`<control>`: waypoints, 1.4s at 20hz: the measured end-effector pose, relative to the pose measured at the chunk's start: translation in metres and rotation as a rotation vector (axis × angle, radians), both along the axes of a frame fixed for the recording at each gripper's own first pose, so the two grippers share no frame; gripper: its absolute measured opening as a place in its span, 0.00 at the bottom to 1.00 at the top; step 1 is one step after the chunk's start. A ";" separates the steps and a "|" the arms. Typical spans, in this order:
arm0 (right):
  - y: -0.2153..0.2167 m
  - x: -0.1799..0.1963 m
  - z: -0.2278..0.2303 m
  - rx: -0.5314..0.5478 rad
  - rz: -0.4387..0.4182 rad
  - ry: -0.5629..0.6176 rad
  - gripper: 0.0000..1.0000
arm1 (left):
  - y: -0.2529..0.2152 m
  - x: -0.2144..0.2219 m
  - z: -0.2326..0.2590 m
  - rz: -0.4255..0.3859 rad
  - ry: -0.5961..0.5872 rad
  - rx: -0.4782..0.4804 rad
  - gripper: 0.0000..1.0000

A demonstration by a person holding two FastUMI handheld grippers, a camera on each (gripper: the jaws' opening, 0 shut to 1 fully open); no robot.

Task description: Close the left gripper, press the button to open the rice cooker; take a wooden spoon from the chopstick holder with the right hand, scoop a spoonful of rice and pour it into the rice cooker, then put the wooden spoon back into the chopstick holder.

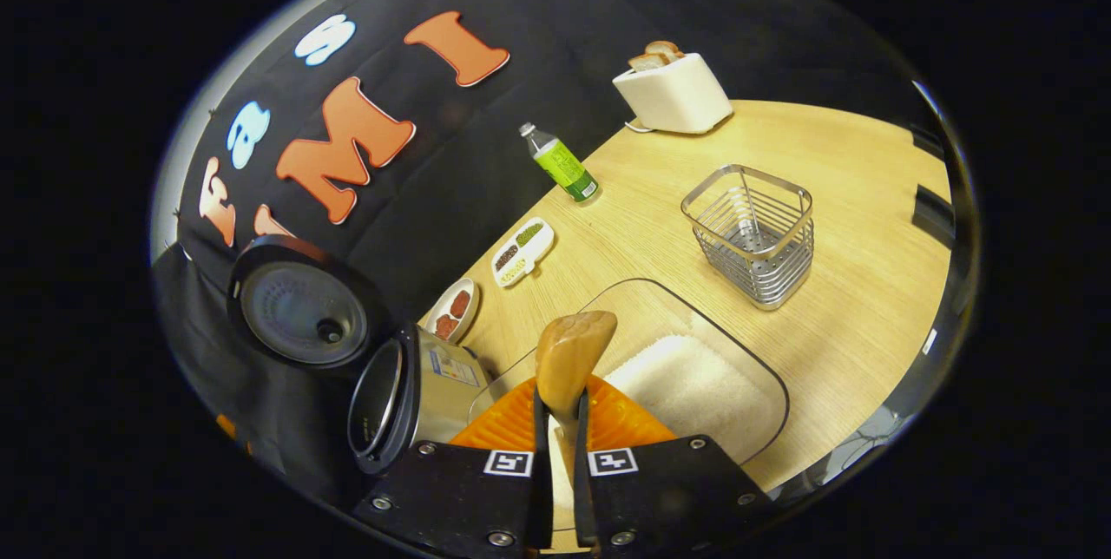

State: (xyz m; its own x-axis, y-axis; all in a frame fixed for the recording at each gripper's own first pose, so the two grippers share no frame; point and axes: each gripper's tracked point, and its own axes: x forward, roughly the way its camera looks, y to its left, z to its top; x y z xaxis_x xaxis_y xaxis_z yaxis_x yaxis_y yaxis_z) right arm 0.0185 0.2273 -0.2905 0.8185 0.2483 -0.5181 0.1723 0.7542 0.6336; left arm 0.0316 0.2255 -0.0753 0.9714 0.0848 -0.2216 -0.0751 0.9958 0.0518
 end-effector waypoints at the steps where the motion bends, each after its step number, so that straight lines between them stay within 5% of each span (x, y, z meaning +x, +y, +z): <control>1: -0.003 -0.001 0.003 0.023 -0.006 0.001 0.09 | 0.000 0.000 0.001 0.001 -0.001 0.001 0.97; 17: -0.051 0.008 0.054 0.316 -0.147 0.032 0.09 | -0.016 0.007 0.016 -0.007 -0.048 0.001 0.97; 28: -0.045 0.042 0.154 0.345 -0.140 -0.038 0.09 | -0.027 0.006 0.020 -0.004 -0.069 -0.019 1.00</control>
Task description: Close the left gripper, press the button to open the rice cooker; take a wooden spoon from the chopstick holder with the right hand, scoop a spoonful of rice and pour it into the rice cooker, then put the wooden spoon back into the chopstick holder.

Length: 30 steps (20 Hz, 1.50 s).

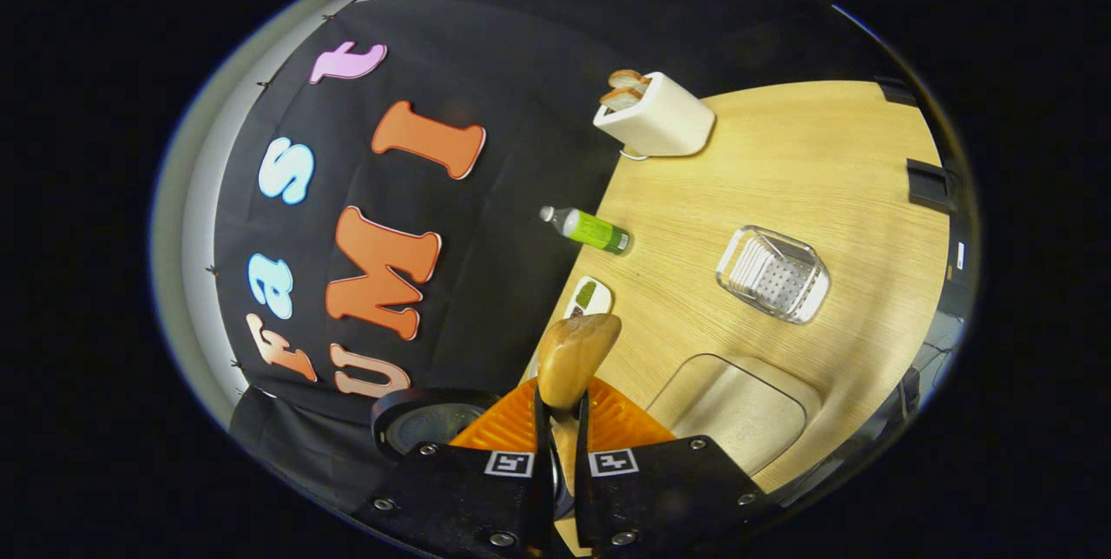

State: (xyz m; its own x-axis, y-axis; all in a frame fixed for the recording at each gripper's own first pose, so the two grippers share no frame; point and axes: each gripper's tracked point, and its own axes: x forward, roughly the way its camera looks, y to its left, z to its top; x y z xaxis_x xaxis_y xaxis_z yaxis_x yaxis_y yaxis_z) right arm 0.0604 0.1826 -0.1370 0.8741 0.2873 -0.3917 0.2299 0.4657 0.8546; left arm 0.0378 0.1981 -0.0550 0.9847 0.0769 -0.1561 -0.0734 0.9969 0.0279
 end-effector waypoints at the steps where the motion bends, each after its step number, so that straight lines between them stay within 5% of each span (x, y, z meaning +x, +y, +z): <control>1: 0.004 0.003 0.010 0.002 0.007 -0.014 0.09 | 0.000 -0.001 0.001 0.004 -0.001 0.000 0.97; 11: 0.073 0.047 0.067 0.023 0.082 -0.061 0.09 | 0.006 -0.009 0.001 0.026 -0.001 -0.001 0.99; 30: 0.170 0.077 0.089 -0.193 0.192 -0.164 0.08 | 0.013 -0.004 -0.008 0.002 0.019 0.022 0.97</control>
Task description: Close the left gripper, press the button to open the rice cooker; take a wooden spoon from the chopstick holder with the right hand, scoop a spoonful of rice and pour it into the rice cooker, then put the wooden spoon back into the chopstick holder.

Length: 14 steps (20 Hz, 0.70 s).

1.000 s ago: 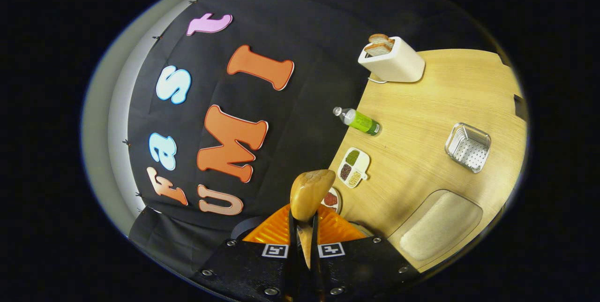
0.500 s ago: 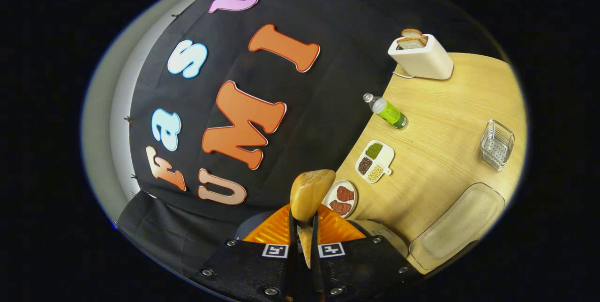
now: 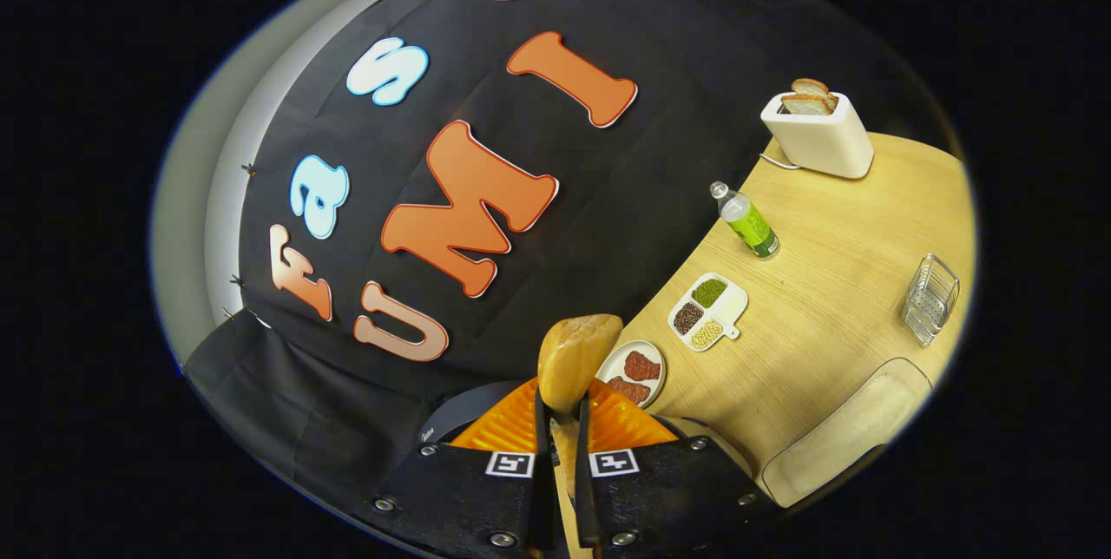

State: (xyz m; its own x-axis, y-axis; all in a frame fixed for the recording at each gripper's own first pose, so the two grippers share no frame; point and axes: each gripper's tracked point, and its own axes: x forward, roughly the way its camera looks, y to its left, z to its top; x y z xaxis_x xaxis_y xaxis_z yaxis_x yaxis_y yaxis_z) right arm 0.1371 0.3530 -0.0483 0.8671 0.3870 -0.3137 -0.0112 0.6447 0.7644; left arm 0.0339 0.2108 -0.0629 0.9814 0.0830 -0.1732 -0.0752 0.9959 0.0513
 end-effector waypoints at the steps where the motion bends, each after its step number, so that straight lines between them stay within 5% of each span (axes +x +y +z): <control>1: 0.003 0.001 0.001 -0.013 0.003 -0.007 0.08 | 0.002 0.001 0.000 0.002 0.000 0.003 0.97; 14: 0.031 -0.003 0.011 -0.205 0.042 -0.125 0.09 | 0.022 0.006 -0.003 0.020 -0.001 -0.014 0.97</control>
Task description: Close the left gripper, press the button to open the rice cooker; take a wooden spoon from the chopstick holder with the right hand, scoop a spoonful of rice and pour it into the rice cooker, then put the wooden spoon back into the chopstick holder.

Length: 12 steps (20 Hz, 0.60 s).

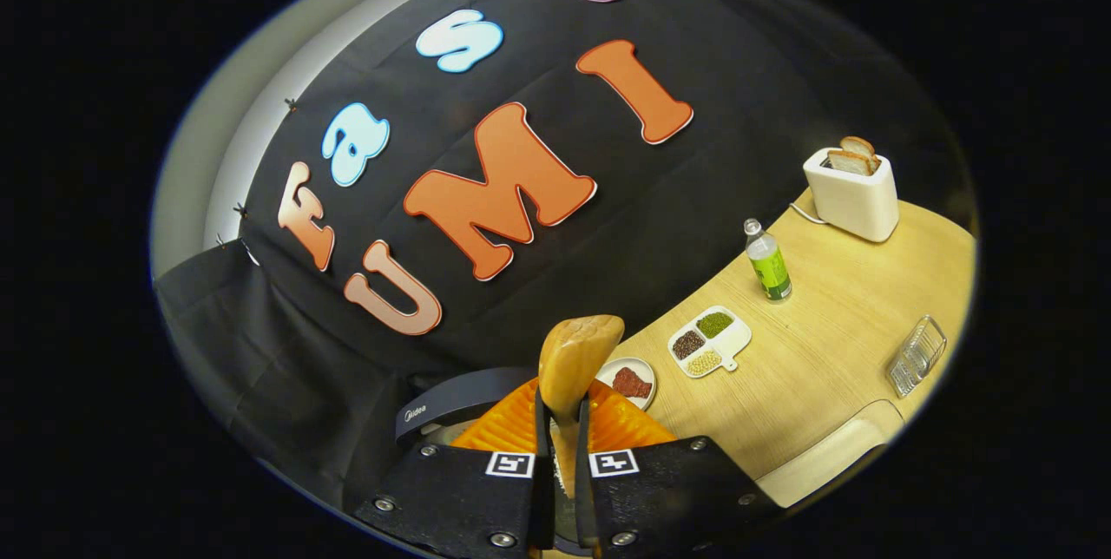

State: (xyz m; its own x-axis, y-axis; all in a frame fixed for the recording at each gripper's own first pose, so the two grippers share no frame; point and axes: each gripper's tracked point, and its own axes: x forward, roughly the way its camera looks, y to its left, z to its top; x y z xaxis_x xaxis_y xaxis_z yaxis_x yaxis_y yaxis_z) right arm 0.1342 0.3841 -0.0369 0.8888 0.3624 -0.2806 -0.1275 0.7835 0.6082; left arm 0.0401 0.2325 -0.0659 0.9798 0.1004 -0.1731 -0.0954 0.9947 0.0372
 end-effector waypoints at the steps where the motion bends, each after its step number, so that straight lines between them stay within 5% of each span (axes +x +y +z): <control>1: 0.003 -0.002 0.001 -0.012 0.005 -0.009 0.09 | 0.002 -0.001 0.000 0.001 0.000 0.000 0.98; 12: 0.017 -0.008 0.012 -0.116 0.041 -0.099 0.09 | 0.007 0.000 -0.003 0.008 0.006 -0.004 0.97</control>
